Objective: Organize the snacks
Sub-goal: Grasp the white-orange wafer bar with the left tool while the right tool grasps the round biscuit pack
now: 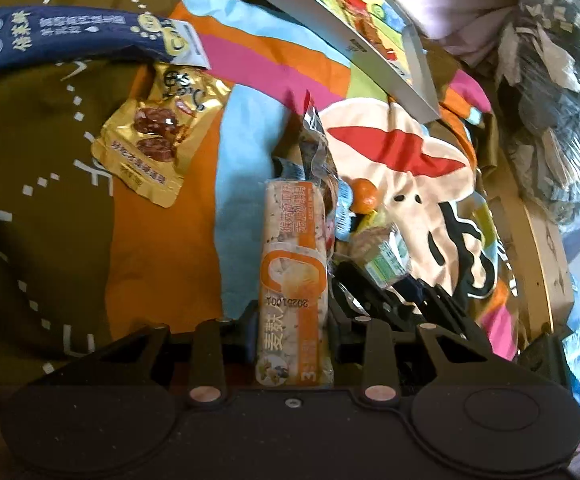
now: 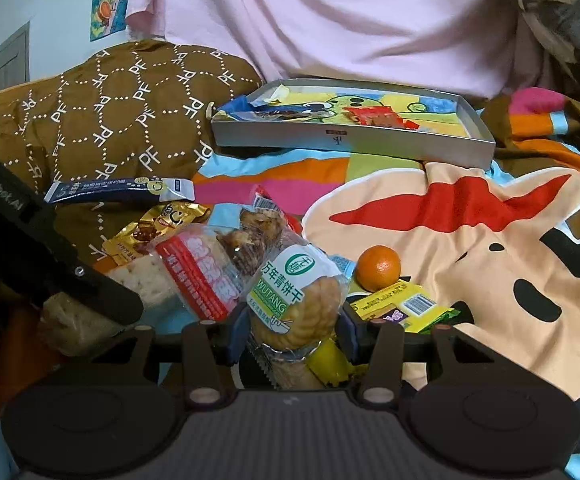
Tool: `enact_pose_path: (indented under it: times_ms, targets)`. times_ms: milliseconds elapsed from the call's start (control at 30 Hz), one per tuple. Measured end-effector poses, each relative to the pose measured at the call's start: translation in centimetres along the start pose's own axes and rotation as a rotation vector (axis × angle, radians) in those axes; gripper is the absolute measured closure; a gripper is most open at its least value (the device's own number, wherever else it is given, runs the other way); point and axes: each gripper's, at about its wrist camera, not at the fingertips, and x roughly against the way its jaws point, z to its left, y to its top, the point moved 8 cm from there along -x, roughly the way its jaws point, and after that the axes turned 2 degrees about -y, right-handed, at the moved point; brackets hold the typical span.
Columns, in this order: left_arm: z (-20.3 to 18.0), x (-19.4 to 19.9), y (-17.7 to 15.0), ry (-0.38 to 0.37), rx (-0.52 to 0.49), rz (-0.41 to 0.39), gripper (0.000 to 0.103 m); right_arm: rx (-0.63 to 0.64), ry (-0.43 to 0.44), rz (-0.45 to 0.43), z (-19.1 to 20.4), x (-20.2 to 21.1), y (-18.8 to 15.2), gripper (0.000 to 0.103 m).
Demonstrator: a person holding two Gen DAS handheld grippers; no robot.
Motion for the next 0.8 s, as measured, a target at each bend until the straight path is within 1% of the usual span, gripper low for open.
enact_pose_path:
  times_ms: [167, 367, 533, 667, 800]
  targets:
    - [-1.1, 0.3, -0.3, -0.046, -0.021, -0.014, 0.068, -0.003, -0.005, -0.019, 0.0, 0.4, 0.2, 0.052]
    - [-2.3, 1.3, 0.2, -0.093, -0.066, -0.089, 0.068, -0.024, -0.008, -0.049, -0.2, 1.2, 1.1, 0.052]
    - [-2.8, 2.5, 1.1, -0.063, -0.125, -0.213, 0.068, -0.03, -0.007, -0.069, -0.2, 1.4, 1.7, 0.052]
    - [-2.6, 3.0, 1.9, -0.043, -0.126, -0.28, 0.068, -0.023, -0.003, -0.083, 0.0, 1.6, 1.9, 0.052]
    - [-2.6, 3.3, 2.6, 0.017, -0.153, -0.345, 0.068, -0.015, -0.002, -0.098, 0.1, 1.7, 2.1, 0.052]
